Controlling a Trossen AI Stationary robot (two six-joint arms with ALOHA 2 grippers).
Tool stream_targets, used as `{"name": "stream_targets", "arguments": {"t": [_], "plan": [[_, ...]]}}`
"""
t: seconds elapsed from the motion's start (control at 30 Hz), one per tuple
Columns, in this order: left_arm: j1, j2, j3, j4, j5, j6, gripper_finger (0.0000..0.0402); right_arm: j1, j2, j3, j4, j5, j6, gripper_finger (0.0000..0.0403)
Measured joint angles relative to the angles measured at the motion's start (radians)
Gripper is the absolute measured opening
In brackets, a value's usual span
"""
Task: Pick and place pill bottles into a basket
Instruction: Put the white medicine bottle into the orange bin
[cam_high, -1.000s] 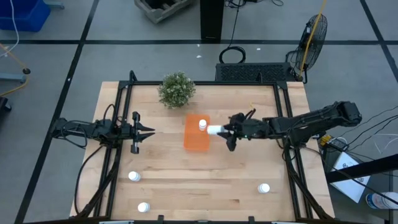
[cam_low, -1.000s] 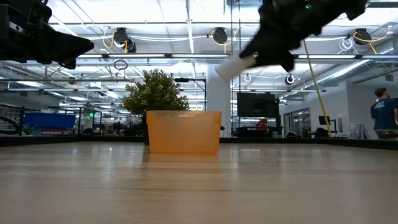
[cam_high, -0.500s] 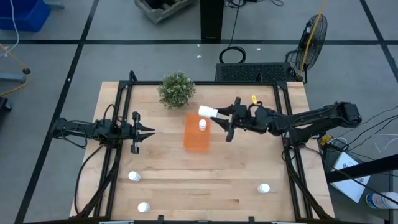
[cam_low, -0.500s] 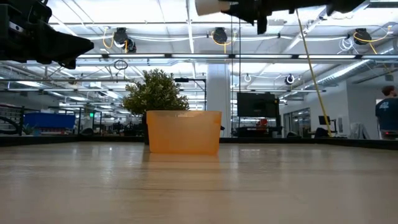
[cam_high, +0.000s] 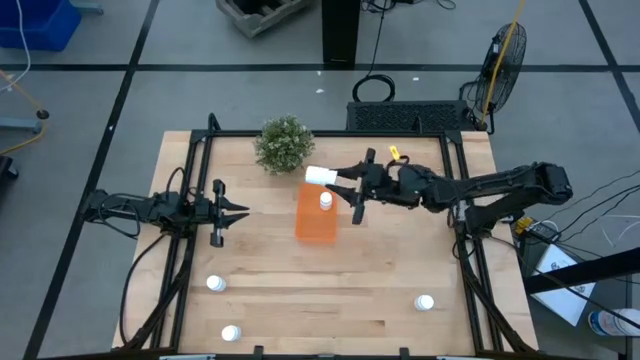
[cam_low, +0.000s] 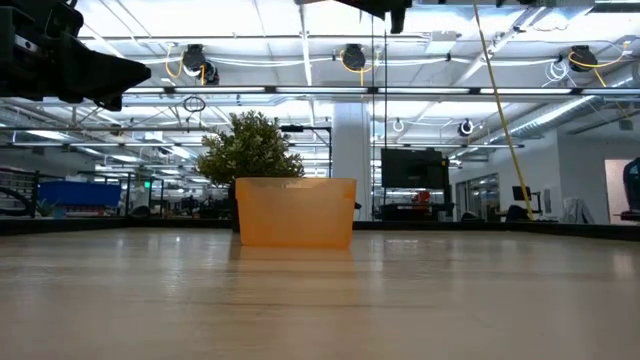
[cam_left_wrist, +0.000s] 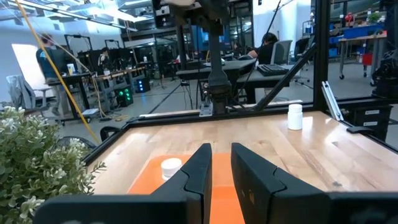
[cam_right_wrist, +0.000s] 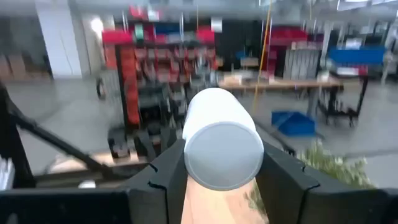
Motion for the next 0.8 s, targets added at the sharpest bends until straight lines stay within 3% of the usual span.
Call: {"name": "stream_targets", "arguments": {"t": [0.2,0.47,0.57,0.8], "plan": [[0.000,0.000,0.000,0.001,0.000,0.000,0.0067,-0.029,0.121,0.222,-0.336,0.002,0.011,0.0150],[0.000,0.000,0.000,0.004,0.000,0.000,0.0067,-0.076,0.307,0.500,-0.695,-0.128,0.080,0.0148],[0.000,0.000,0.000,0.006,0.000,0.000,0.0067,-0.088,0.362,0.566,-0.836,-0.134,0.092,0.0148],[0.000,0.000,0.000,0.006,0.000,0.000,0.0067,-0.112,0.463,0.629,-1.078,-0.283,0.164,0.0148]]}}
